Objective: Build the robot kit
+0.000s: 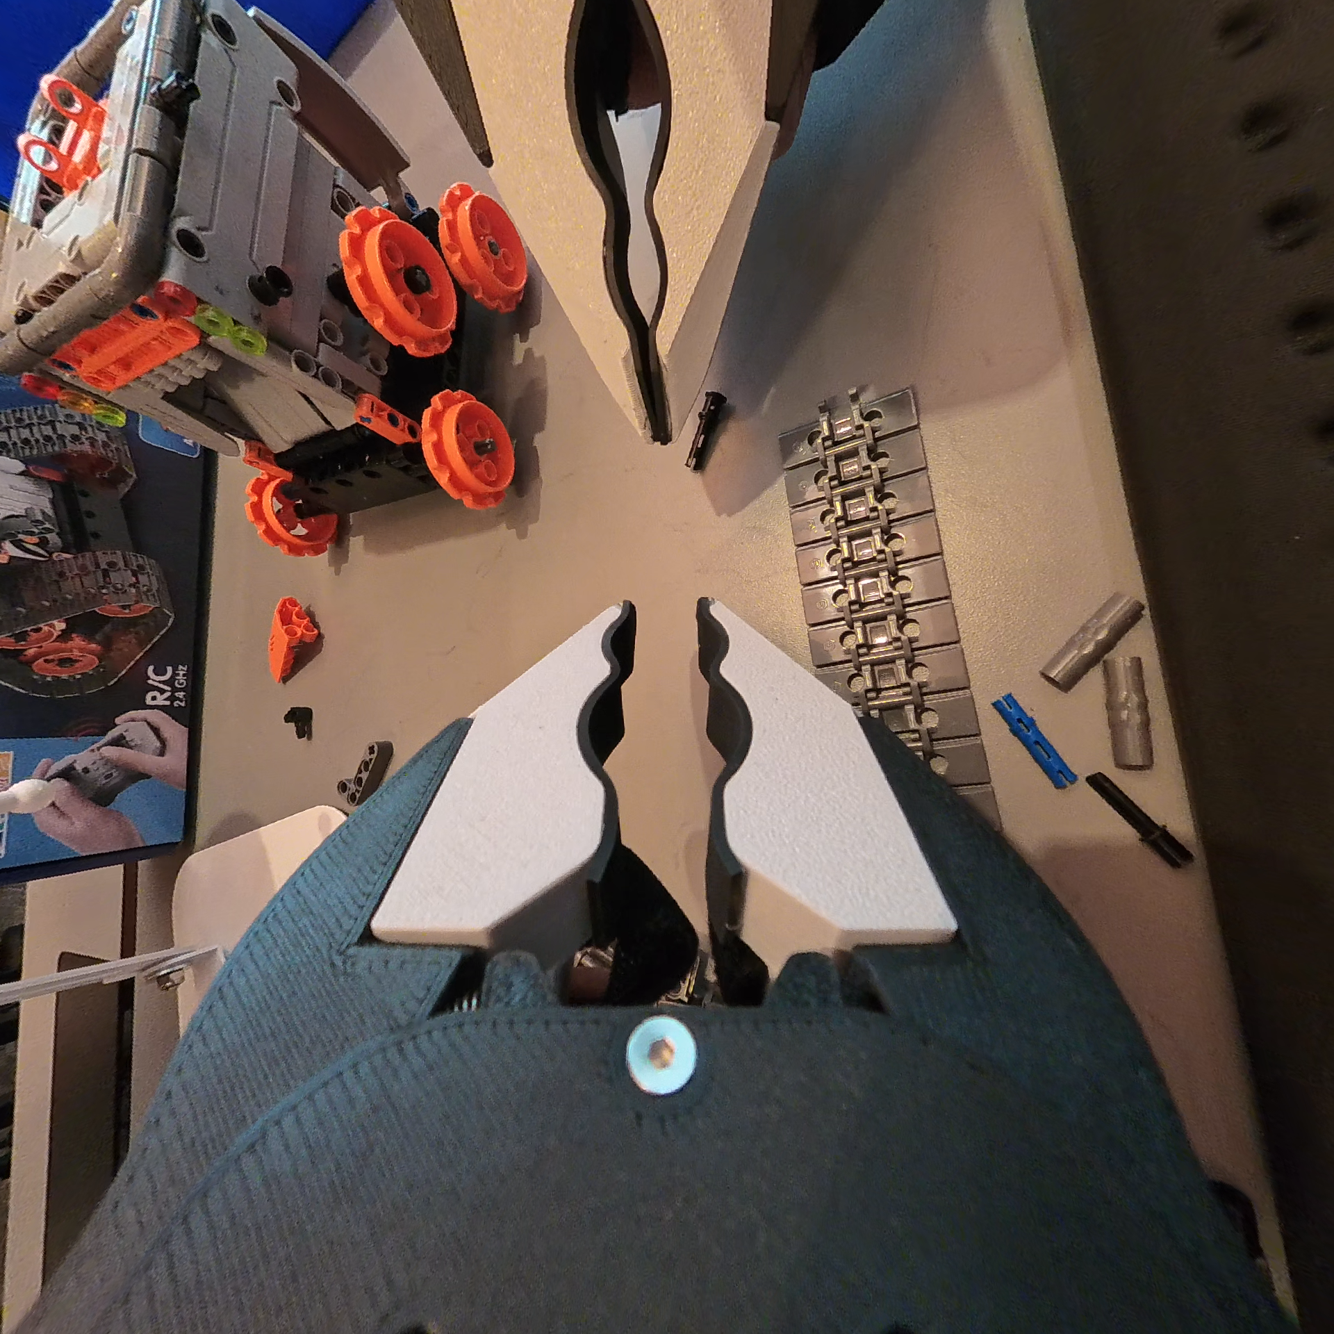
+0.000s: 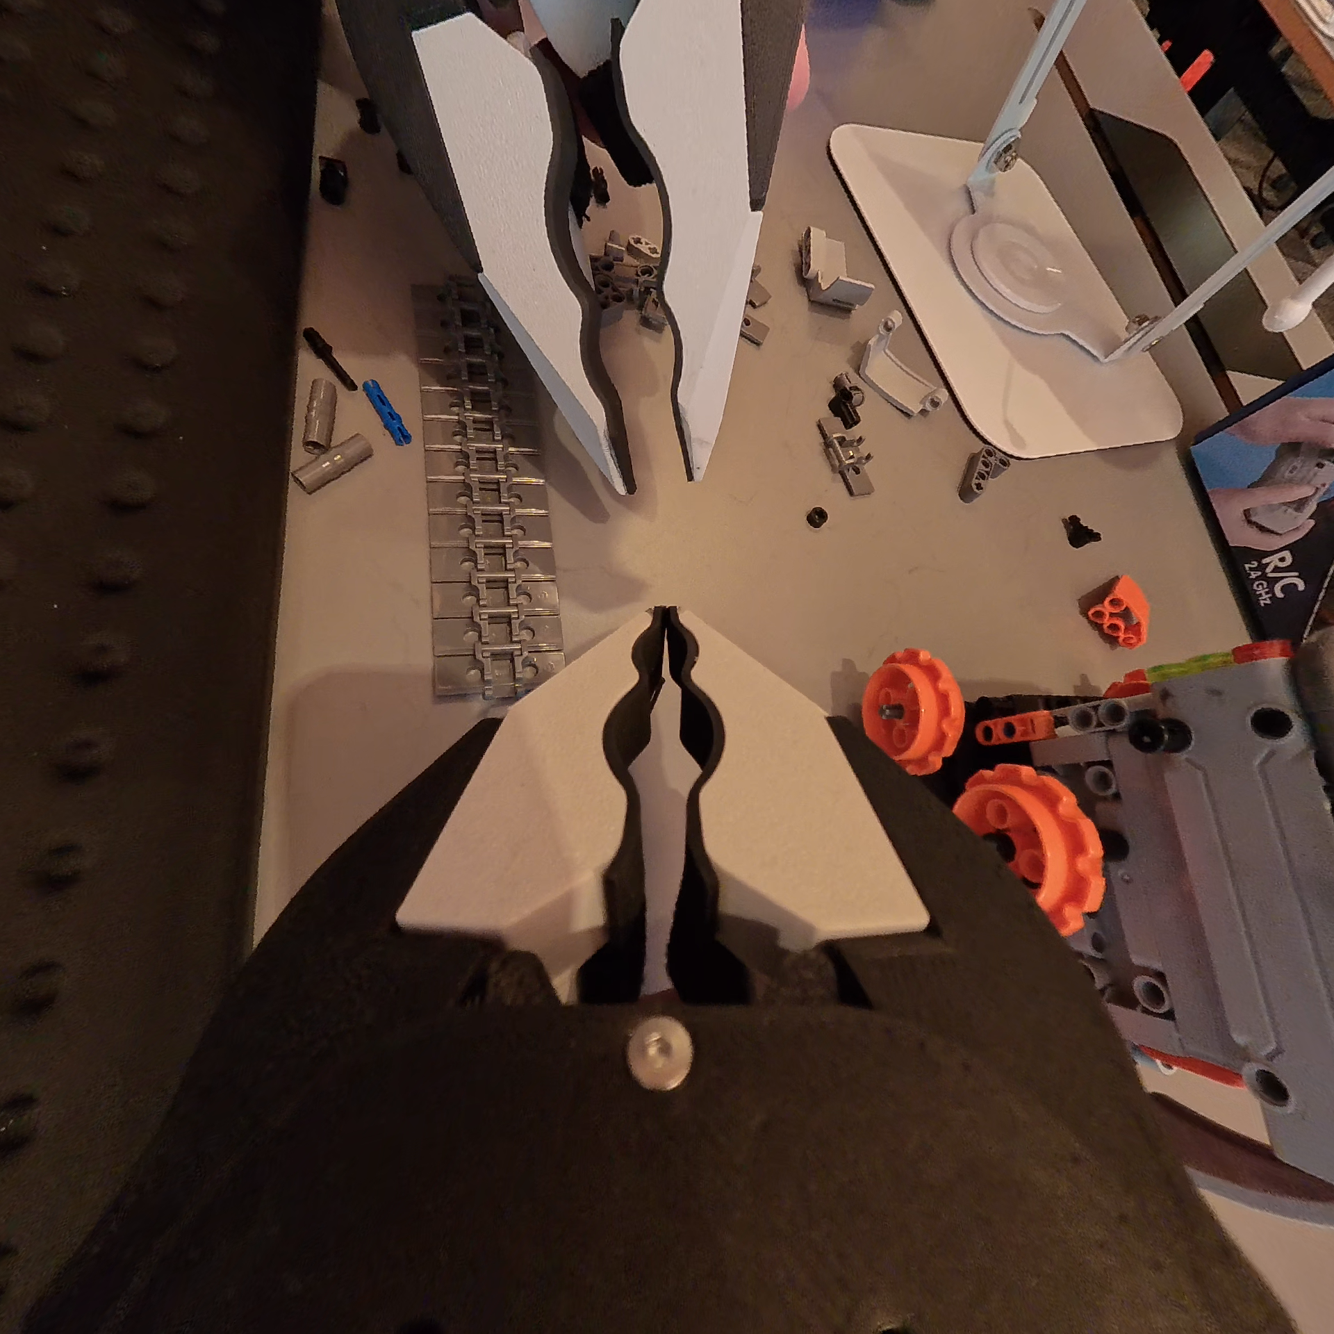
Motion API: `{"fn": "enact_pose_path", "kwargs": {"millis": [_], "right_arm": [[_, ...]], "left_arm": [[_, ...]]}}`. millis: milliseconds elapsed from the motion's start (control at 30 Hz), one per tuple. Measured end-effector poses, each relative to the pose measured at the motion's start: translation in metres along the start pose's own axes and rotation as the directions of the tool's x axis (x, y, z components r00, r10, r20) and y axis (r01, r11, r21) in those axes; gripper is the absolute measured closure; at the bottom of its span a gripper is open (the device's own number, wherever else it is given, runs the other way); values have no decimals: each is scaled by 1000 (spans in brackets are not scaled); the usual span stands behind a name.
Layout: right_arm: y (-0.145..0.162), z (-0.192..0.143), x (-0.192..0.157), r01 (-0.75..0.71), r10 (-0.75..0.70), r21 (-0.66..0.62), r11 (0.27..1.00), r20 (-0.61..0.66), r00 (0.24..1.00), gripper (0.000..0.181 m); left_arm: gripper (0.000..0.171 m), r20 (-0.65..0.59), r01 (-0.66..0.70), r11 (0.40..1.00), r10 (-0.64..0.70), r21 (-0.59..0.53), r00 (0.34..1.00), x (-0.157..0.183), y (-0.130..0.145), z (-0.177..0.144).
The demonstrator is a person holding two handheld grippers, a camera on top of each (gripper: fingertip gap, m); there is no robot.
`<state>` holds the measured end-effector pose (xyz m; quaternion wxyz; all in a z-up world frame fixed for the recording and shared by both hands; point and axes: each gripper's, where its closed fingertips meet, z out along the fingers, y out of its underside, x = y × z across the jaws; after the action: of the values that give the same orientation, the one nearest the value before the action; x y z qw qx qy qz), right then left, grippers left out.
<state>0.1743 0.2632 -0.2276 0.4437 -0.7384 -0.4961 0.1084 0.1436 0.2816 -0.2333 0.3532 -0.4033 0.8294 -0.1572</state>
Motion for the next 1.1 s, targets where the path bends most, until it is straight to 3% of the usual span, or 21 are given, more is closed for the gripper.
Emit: {"fn": "enact_pose_path", "kwargs": {"millis": [567, 1100], "right_arm": [[1, -1, -1, 10, -10, -3, 1000, 2, 1000, 181], [1, -1, 1, 8, -8, -3, 1000, -7, 1000, 181]], "left_arm": [[155, 7, 4, 1000, -4, -10, 1000, -3, 3, -1], [154, 125, 42, 998, -36, -42, 992, -33, 19, -29]]}}
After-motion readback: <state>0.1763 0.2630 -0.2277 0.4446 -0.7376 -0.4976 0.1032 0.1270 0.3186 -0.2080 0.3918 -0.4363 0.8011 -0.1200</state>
